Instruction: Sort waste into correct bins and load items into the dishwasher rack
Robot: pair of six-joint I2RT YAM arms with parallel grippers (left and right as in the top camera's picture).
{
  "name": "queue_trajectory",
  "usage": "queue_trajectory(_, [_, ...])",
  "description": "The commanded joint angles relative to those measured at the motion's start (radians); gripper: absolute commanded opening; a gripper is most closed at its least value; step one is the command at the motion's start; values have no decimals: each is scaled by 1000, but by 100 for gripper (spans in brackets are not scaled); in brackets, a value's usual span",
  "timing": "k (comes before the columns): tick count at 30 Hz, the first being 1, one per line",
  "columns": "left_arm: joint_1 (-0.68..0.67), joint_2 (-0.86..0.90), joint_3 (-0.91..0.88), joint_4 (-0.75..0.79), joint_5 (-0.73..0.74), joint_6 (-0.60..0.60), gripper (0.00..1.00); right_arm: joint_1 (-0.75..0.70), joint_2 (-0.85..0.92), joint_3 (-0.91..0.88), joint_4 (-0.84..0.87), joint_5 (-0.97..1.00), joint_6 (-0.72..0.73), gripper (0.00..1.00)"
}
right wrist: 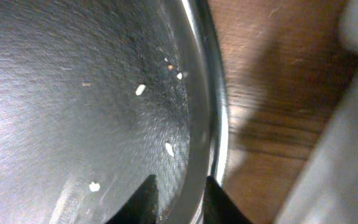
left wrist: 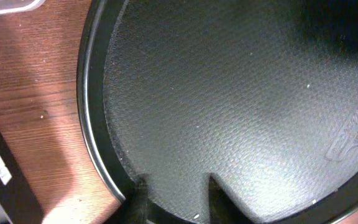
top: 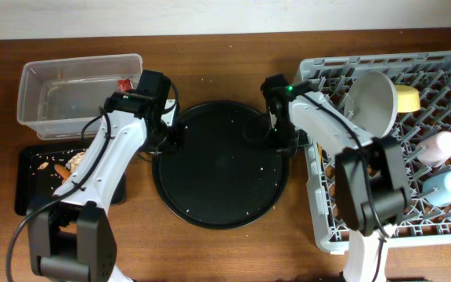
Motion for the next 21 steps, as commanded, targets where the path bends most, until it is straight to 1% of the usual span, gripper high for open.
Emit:
queue_trajectory(1, [7, 9, 110, 4, -89, 10, 66, -21, -168, 108, -17, -4, -43, 47])
queue_trajectory(2, [7, 8, 147, 16, -136, 14, 77, -40, -216, 136, -19, -4, -43, 54])
queue_trajectory(3, [7, 9, 172, 30, -166, 34, 84, -55, -243, 153, -20, -4, -43, 60])
queue_trajectory(4, [11, 8, 199, 58, -180, 72, 86, -82, -277, 172, -20, -3, -43, 73])
queue_trajectory(5, [21, 9, 221, 66, -182, 80, 87, -109, -302, 180, -22, -4, -43, 80])
queue_trajectory(7, [75, 9, 274, 23, -175, 80, 87, -188, -344, 183, -61, -4, -49, 89])
queue_trajectory(8, [103, 9, 287, -13, -155, 80, 92, -225, -353, 183, -97, -5, -55, 91])
queue_trajectory(9, [128, 9, 291, -47, -132, 80, 93, -251, -355, 183, -131, -5, -66, 95])
queue_trajectory(12, [235, 9, 291, -216, -63, 79, 95, -335, -356, 183, -280, -8, -69, 100])
queue_trajectory(15, [316, 9, 290, -405, -47, 65, 95, -377, -357, 182, -401, -8, -77, 100])
queue_trajectory(16, [329, 8, 290, -445, -47, 65, 95, -380, -359, 182, -422, -8, -77, 100])
queue_trajectory(19, [344, -5, 287, -498, -61, 65, 95, -378, -372, 182, -447, -8, -77, 99])
queue_trajectory(21, [344, -52, 259, -495, -66, 64, 95, -378, -407, 167, -450, -8, -77, 99])
